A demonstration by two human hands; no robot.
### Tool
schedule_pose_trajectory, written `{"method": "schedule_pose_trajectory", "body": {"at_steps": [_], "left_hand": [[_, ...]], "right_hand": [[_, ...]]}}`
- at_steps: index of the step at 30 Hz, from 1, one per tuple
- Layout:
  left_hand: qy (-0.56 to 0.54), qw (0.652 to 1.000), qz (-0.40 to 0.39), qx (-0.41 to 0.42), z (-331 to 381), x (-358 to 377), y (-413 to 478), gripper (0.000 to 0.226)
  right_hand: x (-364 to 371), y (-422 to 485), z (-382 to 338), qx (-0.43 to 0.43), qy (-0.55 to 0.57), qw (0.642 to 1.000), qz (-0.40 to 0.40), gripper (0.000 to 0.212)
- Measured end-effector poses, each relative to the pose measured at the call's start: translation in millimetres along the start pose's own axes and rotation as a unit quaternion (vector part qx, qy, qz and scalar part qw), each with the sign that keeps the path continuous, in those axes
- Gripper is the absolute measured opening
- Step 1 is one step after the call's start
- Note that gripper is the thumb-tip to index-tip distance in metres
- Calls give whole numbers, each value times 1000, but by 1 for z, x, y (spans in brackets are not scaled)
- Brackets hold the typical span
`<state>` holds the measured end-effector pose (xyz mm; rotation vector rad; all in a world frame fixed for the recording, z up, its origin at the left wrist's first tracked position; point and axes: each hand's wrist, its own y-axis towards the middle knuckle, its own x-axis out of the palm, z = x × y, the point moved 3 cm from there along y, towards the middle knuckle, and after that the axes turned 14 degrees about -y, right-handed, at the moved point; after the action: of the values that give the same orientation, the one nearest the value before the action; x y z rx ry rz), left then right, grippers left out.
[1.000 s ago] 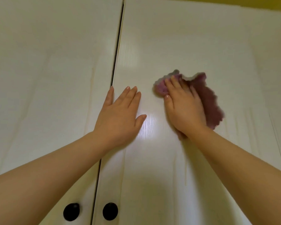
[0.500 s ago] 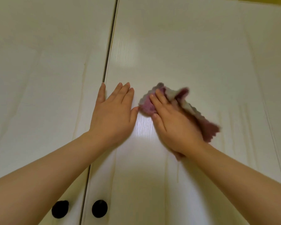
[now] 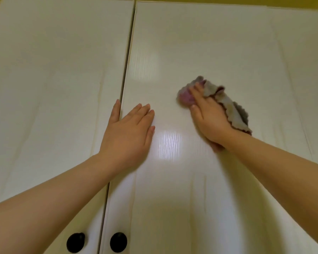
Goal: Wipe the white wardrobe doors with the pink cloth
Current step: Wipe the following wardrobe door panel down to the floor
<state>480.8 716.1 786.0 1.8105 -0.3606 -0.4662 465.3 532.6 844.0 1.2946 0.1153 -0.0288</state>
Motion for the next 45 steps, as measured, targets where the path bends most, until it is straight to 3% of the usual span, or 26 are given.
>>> {"method": "schedule_pose_trajectory", "body": {"at_steps": [2, 3, 6, 8, 11, 13, 17, 18, 19, 21, 23, 27, 28, 30, 31, 33, 36, 37, 39, 41, 42, 45], "left_hand": [[-17, 997, 66, 19, -2, -2, 2, 47], [-26, 994, 102, 31, -2, -4, 3, 42], [-56, 981, 175, 66, 2, -15, 7, 36], [-68, 980, 173, 69, 7, -21, 10, 33], [-91, 986, 136, 31, 11, -26, 12, 21], [-110, 984, 141, 10, 12, -29, 14, 11], [-115, 981, 157, 7, 17, -29, 17, 18], [-109, 980, 163, 19, 20, -28, 18, 21], [-99, 980, 169, 34, 22, -27, 18, 22], [-65, 978, 183, 71, 26, -20, 18, 23], [-39, 978, 187, 90, 29, -12, 20, 23], [-25, 992, 115, 52, 46, 9, 32, 38], [-26, 996, 81, 35, 54, 12, 36, 42], [-36, 999, 32, 5, 66, 16, 43, 50], [-36, 999, 22, 0, 69, 19, 47, 54], [-15, 1000, -3, -1, 76, 30, 52, 58], [13, 1000, -24, -4, 81, 37, 58, 57], [17, 999, -38, -9, 82, 37, 59, 58], [23, 998, -62, -17, 85, 38, 60, 58], [24, 997, -70, -21, 87, 40, 60, 57], [25, 997, -72, -22, 87, 41, 60, 56], [12, 998, -60, -28, 87, 43, 60, 64]], "right_hand": [[0, 5, -1, 75, -85, 993, 29, 51], [3, -7, -11, 63, -125, 989, 47, 52], [20, -55, -39, -97, -105, 989, 47, 55], [17, -45, -26, -133, -26, 990, 34, 51], [0, -8, 8, 13, -3, 1000, 25, 48], [-1, -14, 8, 59, -99, 993, 32, 55], [9, -47, -13, -138, -147, 980, -4, 57], [5, -41, -4, -144, -131, 981, -20, 58], [0, -31, 6, -109, -92, 989, -28, 60], [-4, -18, 26, 45, -29, 999, 1, 65], [-5, -27, 17, 89, -121, 988, 28, 65], [-3, -55, 22, -92, -148, 985, -20, 59], [-7, -49, 36, -68, -118, 990, -34, 60], [-13, -37, 62, 59, -52, 997, -23, 63], [-15, -36, 67, 101, -83, 991, -4, 65], [-13, -48, 56, 57, -153, 987, -6, 64], [-10, -64, 60, -85, -125, 988, -40, 60], [-15, -58, 69, -64, -95, 992, -55, 58], [-22, -40, 97, 58, -33, 998, -22, 59], [-23, -37, 103, 135, -102, 986, 9, 62], [-20, -40, 94, 125, -145, 982, 3, 62], [-10, -59, 78, -33, -138, 990, -19, 69]]}}
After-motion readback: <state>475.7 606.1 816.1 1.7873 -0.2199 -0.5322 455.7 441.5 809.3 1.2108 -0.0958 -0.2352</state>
